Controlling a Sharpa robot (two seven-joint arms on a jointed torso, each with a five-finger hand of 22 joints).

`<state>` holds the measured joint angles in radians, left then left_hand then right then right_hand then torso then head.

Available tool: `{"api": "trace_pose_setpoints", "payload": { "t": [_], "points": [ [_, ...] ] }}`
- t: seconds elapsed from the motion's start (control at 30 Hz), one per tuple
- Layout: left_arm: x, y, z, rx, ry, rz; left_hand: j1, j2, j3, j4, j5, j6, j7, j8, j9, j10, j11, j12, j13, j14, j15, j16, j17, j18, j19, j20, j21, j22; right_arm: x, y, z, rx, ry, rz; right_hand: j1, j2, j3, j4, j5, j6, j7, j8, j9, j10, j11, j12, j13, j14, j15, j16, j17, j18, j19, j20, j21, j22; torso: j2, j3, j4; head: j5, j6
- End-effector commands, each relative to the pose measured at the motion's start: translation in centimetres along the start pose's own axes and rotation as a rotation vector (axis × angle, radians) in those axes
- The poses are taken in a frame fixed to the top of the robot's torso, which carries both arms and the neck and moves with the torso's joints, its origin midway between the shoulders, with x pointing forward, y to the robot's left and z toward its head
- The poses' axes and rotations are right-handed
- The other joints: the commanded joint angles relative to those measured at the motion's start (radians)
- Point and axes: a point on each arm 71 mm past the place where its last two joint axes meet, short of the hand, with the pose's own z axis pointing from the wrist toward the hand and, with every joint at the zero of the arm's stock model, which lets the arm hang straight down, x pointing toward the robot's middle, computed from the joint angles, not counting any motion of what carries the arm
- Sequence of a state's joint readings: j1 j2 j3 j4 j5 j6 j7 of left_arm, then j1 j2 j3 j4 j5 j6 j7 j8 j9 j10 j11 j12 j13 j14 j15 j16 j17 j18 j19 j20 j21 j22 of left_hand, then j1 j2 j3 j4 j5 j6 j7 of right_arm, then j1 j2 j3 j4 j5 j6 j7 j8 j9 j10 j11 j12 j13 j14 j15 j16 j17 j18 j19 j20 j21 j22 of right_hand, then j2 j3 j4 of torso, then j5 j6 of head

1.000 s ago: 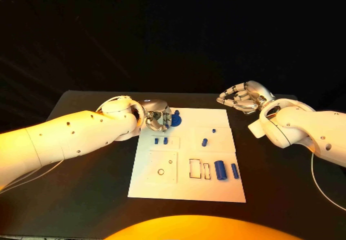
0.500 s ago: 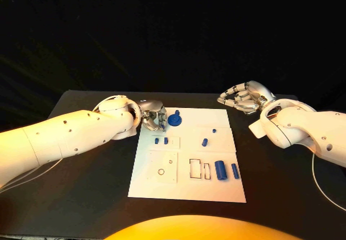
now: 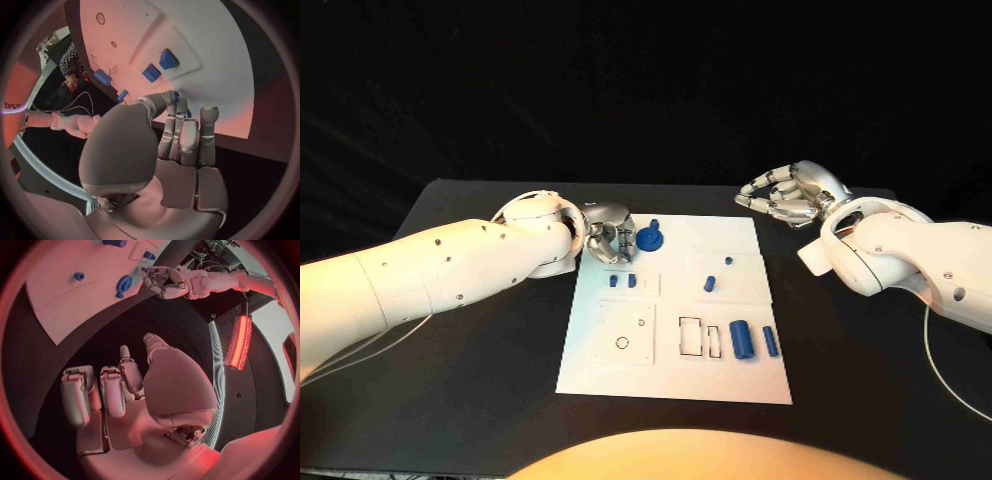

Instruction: Assemble the parts on the task board

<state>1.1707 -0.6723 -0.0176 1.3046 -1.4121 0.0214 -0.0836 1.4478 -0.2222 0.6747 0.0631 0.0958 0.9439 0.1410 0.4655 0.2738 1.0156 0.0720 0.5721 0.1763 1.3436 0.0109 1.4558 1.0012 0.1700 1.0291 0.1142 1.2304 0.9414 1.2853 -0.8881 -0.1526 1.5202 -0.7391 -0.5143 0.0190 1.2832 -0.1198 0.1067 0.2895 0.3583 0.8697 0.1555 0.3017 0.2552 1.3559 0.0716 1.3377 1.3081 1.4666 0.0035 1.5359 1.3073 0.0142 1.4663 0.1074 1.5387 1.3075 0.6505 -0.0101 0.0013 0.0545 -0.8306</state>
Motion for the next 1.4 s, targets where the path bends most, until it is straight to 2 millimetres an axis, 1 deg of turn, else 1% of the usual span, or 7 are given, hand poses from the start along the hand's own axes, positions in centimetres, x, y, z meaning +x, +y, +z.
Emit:
{"api": "trace_pose_setpoints", "payload": {
  "t": [0.03, 0.2, 0.87, 1.07, 1.27, 1.4],
  "points": [
    [0.28, -0.19, 0.07, 0.007, 0.036, -0.006, -0.01, -0.003, -0.001, -0.006, -0.003, 0.007, -0.001, -0.003, 0.001, 0.009, 0.001, -0.005, 0.0, 0.0, 0.0, 0.002, -0.001, -0.019, 0.0, 0.0, -0.001, -0.001, 0.11, 0.13, -0.01, -0.015, 0.008, -0.002, 0.006, 0.006, 0.002, -0.001, 0.006, -0.003, -0.002, 0.007, -0.001, 0.002, -0.002, 0.001, 0.012, 0.081, -0.008, -0.003, 0.166, -0.005, 0.09, -0.009, -0.002, 0.243, -0.001, 0.0, 0.0006, -0.001, -0.001],
    [0.42, -0.22, 0.09, 0.009, 0.053, -0.005, -0.01, -0.003, 0.0, -0.007, -0.003, 0.008, -0.002, -0.004, 0.001, 0.01, 0.001, -0.006, 0.0, -0.001, 0.0, 0.002, -0.003, -0.019, -0.002, 0.0, -0.002, -0.003, 0.12, 0.14, -0.01, -0.015, 0.008, -0.002, 0.006, 0.006, 0.002, -0.001, 0.006, -0.003, -0.002, 0.007, -0.001, 0.002, -0.002, 0.001, 0.012, 0.081, -0.008, -0.003, 0.166, -0.005, 0.09, -0.009, -0.002, 0.243, -0.001, -0.0001, 0.0005, 0.0, -0.003],
    [0.66, -0.2, 0.48, 0.0, 0.057, 0.01, -0.012, -0.003, -0.001, -0.008, -0.004, 0.009, -0.002, -0.005, 0.002, 0.011, 0.001, -0.008, 0.001, 0.0, -0.001, 0.002, -0.001, -0.019, -0.002, 0.0, -0.003, -0.003, 0.11, 0.14, -0.01, -0.016, 0.008, -0.002, 0.006, 0.006, 0.002, -0.001, 0.006, -0.003, -0.002, 0.007, -0.001, 0.002, -0.002, 0.001, 0.012, 0.081, -0.008, -0.003, 0.166, -0.005, 0.09, -0.009, -0.002, 0.243, 0.0, -0.0005, -0.0001, -0.002, -0.002],
    [0.73, -0.23, 0.63, 0.0, 0.054, 0.016, -0.012, -0.003, -0.001, -0.008, -0.004, 0.009, -0.002, -0.005, 0.002, 0.011, 0.001, -0.008, 0.001, 0.0, -0.001, 0.002, -0.001, -0.019, -0.002, 0.0, -0.003, -0.003, 0.1, 0.13, -0.02, -0.016, 0.008, -0.002, 0.006, 0.006, 0.002, -0.001, 0.006, -0.003, -0.002, 0.007, -0.001, 0.002, -0.002, 0.001, 0.012, 0.081, -0.008, -0.003, 0.166, -0.005, 0.09, -0.009, -0.002, 0.243, 0.0, 0.0002, 0.0008, -0.003, -0.002],
    [0.71, -0.14, 0.75, -0.004, 0.049, 0.023, -0.013, 0.0, 0.001, -0.008, -0.004, 0.01, -0.002, -0.006, 0.002, 0.012, 0.0, -0.01, 0.001, 0.0, -0.001, 0.002, 0.0, -0.018, -0.004, 0.0, -0.004, -0.004, 0.1, 0.13, -0.02, -0.016, 0.009, -0.003, 0.006, 0.006, 0.002, -0.001, 0.006, -0.003, -0.002, 0.007, -0.001, 0.002, -0.002, 0.001, 0.012, 0.081, -0.008, -0.003, 0.166, -0.005, 0.09, -0.009, -0.002, 0.243, -0.001, -0.0003, -0.0004, -0.002, -0.001],
    [0.73, -0.07, 0.76, -0.005, 0.051, 0.025, -0.012, 0.001, 0.002, -0.008, -0.004, 0.01, -0.002, -0.007, 0.002, 0.012, 0.0, -0.012, 0.0, 0.0, -0.001, 0.002, 0.0, -0.018, -0.005, 0.0, -0.004, -0.005, 0.08, 0.11, -0.03, -0.015, 0.008, -0.003, 0.006, 0.006, 0.002, -0.001, 0.006, -0.003, -0.002, 0.007, -0.001, 0.002, -0.002, 0.001, 0.012, 0.081, -0.008, -0.003, 0.166, -0.005, 0.09, -0.009, -0.002, 0.243, -0.001, -0.0002, 0.0002, -0.003, -0.002]
  ]
}}
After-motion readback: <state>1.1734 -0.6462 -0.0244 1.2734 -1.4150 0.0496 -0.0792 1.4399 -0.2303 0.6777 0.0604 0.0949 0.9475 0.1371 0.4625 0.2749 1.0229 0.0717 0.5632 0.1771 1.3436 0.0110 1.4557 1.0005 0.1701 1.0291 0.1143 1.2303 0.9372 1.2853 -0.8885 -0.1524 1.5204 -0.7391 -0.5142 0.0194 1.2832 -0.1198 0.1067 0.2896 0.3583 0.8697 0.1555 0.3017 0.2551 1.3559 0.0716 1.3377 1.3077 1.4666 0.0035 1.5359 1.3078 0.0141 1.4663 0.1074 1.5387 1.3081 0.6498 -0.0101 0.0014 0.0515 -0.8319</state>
